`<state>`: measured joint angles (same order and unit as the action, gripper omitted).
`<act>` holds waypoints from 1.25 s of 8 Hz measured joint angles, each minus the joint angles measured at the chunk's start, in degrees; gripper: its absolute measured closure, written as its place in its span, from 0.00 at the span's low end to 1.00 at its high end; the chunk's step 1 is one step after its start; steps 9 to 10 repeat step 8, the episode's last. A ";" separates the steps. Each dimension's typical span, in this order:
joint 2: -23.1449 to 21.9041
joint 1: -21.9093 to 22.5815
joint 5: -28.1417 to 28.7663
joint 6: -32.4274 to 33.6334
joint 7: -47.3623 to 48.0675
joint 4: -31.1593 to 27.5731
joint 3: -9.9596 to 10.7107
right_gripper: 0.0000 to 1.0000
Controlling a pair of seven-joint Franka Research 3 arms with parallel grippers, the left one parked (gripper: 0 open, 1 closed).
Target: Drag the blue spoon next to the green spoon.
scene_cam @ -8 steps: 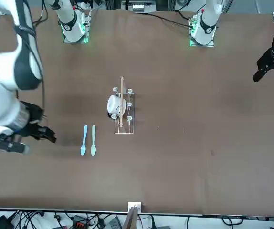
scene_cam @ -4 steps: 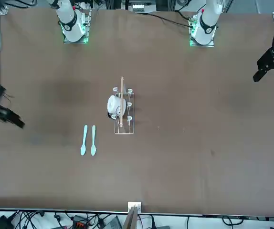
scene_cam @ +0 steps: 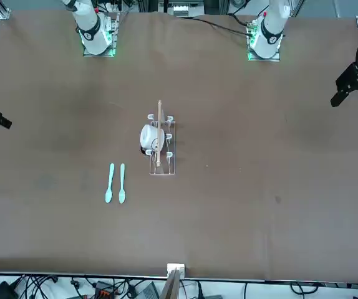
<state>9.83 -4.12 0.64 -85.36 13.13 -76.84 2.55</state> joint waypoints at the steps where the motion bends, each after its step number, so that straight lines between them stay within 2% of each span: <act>1: -0.21 0.00 -0.59 0.53 -0.60 -0.03 -0.26 0.00; 4: -0.37 0.00 -0.87 0.50 -3.66 -0.51 -0.72 0.00; 8: -5.44 -0.04 -0.90 -0.91 -4.45 -8.00 -1.14 0.00; 10: -5.44 -0.04 -0.90 -0.91 -4.45 -8.00 -1.14 0.00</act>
